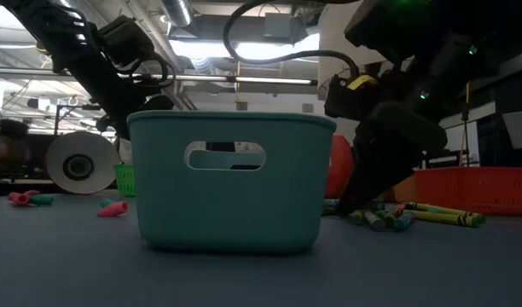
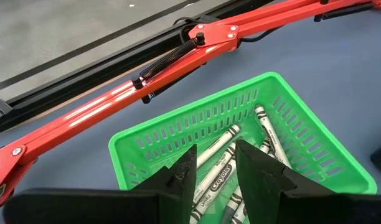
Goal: Sort crayons
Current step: Put the blue green crayon into the orange bin
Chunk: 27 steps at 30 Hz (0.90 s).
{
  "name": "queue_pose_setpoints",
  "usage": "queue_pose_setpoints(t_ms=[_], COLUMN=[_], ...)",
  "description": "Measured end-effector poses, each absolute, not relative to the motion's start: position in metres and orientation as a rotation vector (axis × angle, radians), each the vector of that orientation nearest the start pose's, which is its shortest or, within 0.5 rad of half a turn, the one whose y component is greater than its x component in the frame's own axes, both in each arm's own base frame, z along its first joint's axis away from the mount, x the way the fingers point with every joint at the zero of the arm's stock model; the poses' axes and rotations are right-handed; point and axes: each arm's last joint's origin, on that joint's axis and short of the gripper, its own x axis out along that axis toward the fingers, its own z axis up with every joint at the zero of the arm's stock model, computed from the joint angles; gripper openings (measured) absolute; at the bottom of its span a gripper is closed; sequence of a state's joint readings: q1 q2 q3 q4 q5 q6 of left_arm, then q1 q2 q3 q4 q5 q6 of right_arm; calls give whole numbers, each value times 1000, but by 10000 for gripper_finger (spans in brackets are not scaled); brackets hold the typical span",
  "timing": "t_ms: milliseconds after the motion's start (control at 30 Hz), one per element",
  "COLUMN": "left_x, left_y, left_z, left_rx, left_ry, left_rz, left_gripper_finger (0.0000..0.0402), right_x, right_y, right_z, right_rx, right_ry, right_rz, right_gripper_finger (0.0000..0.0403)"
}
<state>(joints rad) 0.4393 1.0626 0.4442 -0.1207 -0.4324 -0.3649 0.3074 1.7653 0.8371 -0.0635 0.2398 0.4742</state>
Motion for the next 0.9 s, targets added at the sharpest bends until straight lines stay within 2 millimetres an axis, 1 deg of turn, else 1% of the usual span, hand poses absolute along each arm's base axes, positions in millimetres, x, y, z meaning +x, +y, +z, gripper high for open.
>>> queue_pose_setpoints(t_ms=[433,533,767,900], left_x=[172,172,172,173], left_y=[94,94,94,92], left_z=[178,178,178,177], left_rx=[-331,-356,-377,-409], left_ry=[600,587,580,591], left_rz=[961,969,969,900], left_gripper_finger=[94,94,94,94], right_x=[305,305,306,305], right_y=[90,90,90,90], right_z=[122,122,122,124], right_rx=[170,169,170,172], right_ry=[941,941,939,944], right_rz=[-164,-163,-163,-142], right_gripper_finger=[124,104,34,17])
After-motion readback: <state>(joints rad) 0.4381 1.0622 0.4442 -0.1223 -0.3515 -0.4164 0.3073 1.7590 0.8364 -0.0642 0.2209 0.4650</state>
